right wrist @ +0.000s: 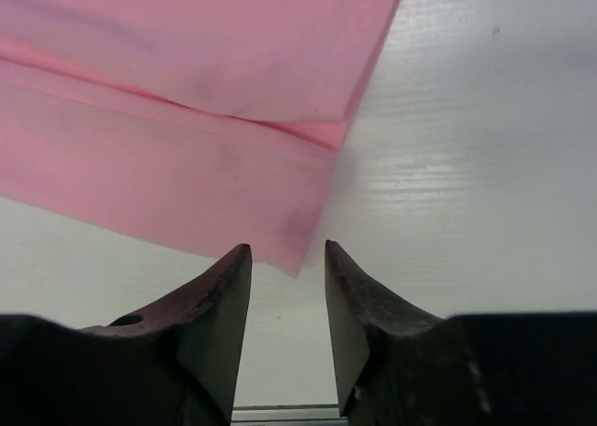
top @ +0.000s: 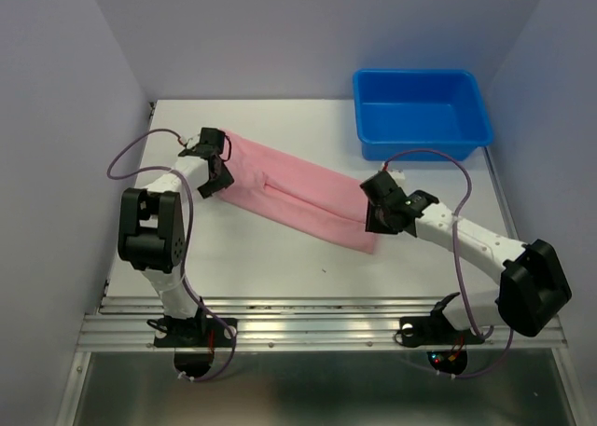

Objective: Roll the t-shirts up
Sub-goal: Fold the T-shirt at the center of the board.

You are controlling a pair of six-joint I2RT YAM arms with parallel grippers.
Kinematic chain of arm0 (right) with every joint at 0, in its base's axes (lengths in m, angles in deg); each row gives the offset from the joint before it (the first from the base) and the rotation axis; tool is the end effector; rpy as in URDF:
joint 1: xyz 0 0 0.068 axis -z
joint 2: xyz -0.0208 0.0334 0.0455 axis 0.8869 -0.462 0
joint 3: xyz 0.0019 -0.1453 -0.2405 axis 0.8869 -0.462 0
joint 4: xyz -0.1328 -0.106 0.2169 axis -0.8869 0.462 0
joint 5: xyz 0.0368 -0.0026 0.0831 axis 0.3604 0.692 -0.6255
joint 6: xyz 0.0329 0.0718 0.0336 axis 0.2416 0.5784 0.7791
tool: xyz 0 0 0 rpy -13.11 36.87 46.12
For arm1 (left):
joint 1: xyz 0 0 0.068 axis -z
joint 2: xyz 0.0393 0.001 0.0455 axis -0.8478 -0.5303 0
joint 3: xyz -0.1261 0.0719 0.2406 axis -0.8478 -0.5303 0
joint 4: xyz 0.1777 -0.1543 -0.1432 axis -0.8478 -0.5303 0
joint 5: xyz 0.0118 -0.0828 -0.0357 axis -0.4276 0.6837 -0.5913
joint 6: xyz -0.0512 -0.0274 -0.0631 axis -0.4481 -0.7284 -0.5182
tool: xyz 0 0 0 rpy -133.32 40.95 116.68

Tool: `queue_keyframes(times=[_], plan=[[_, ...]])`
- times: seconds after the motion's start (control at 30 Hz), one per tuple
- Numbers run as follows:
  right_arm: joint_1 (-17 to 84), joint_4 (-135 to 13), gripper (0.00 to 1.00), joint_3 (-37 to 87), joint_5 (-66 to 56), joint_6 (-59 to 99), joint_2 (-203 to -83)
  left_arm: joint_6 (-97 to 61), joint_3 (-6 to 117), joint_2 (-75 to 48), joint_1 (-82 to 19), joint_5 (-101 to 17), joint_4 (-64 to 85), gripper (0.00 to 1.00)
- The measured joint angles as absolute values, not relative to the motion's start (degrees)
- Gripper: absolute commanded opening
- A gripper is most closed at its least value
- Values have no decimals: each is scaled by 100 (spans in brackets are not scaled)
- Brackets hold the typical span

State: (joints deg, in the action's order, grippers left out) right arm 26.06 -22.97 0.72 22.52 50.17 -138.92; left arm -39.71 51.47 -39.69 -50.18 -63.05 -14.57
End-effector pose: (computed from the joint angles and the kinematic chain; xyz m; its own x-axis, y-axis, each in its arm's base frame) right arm 0.2424 0.1475 0.1902 -0.8431 0.0850 -0.5310 0.0840 0.9961 0.0262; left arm 0.4049 -0.0382 0.1629 -0.6948 -0.4465 -0.5638 -0.4478 0.8820 -0.1467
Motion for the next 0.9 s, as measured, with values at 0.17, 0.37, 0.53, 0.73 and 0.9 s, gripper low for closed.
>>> queue_keyframes(times=[0.17, 0.37, 0.53, 0.73, 0.9], plan=[[2606, -2588, 14, 387, 2234, 4982, -14097, -3903, 5348, -3739, -5047, -6522, -1612, 39], [2606, -2957, 6, 293, 1968, 4993, -14594, -3868, 5350, -3680, -5357, -6591, -1688, 29], [2606, -3198, 5, 5, 1867, 4997, -14699, -3892, 5315, -3682, -5681, -6502, -1677, 52], [2610, -3353, 4, -312, 1913, 5010, -14808, -3919, 5346, -3984, -5772, -6390, -1529, 49], [2641, -3497, 2, -428, 1974, 5030, -14895, -3938, 5390, -4537, -5762, -6296, -1354, 46]])
